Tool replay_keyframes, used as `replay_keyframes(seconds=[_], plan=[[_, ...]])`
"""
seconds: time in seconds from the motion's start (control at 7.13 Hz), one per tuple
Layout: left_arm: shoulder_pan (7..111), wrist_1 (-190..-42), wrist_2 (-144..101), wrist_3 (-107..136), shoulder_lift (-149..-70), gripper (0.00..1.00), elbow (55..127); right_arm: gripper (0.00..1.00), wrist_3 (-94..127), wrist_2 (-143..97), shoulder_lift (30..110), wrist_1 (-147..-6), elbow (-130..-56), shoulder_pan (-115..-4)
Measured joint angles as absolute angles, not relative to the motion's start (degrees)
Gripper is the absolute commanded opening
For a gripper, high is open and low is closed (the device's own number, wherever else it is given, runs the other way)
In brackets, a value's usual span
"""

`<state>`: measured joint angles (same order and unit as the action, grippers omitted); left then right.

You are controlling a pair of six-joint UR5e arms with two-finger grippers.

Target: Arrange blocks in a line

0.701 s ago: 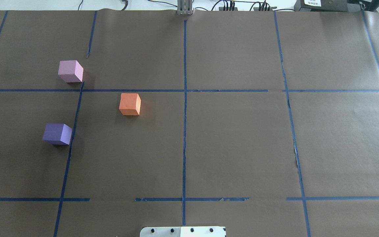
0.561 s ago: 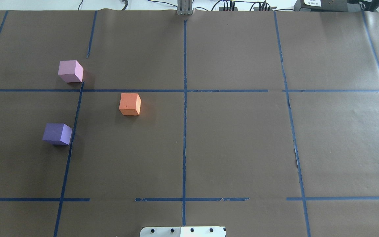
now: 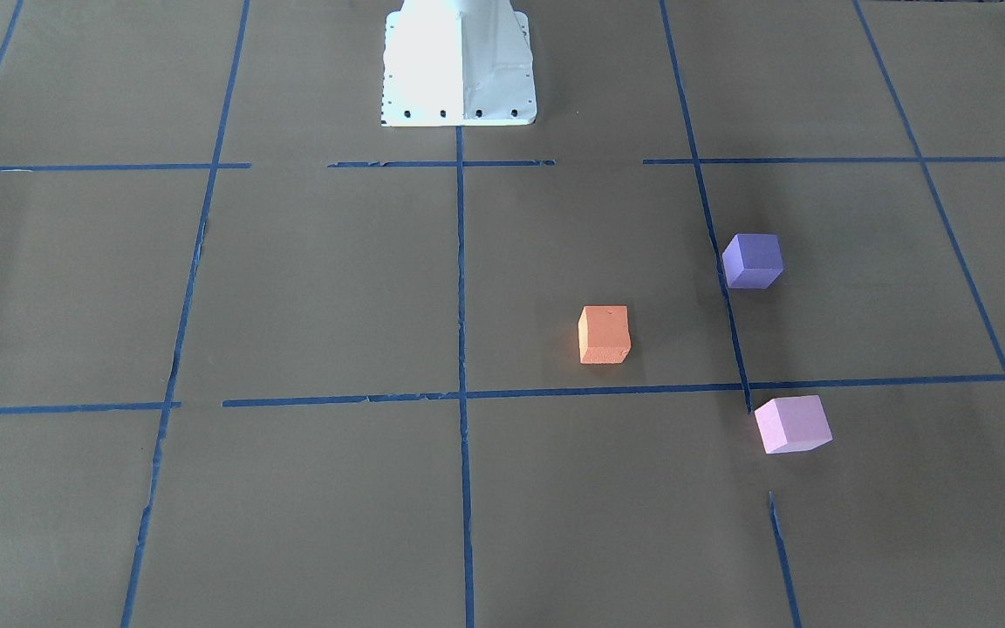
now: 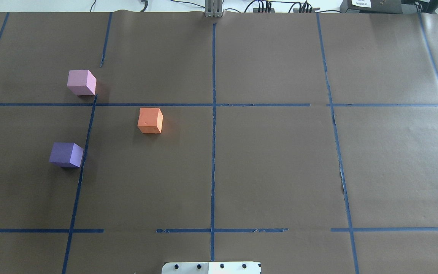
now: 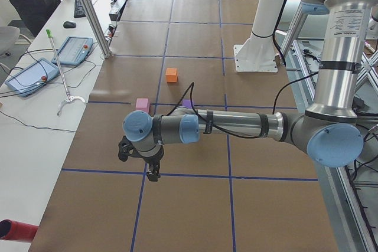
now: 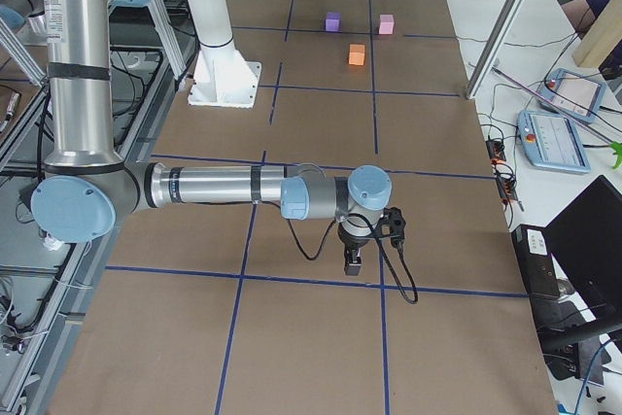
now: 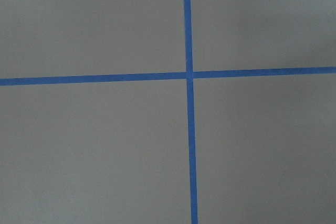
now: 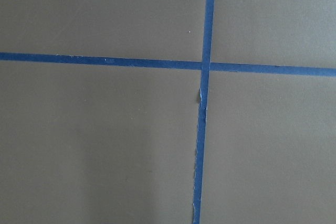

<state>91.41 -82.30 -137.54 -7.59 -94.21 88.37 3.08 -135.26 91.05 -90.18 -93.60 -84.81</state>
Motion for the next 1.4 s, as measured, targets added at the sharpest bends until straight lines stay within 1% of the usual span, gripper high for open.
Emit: replay_keyframes(seconds=[0.42, 0.7, 0.98, 1.4], plan=[[90.1, -84.3, -139.2, -1.3, -96.0, 1.0, 89.3, 1.0, 3.1, -135.3, 91.1, -90.2, -93.6, -84.8], [82.1, -86.0, -139.9, 10.4, -102.8, 1.0, 91.4, 1.0, 3.1, -135.3, 91.1, -90.2, -93.6, -84.8], [71.6, -86.1, -139.6, 19.3, -109.9, 1.0, 93.8, 1.0, 3.1, -135.3, 91.1, -90.2, -93.6, -84.8], [58.6, -86.1, -131.8, 33.4, -120.4, 1.0, 94.4, 1.0, 3.1, -135.3, 91.1, -90.2, -93.6, -84.8]])
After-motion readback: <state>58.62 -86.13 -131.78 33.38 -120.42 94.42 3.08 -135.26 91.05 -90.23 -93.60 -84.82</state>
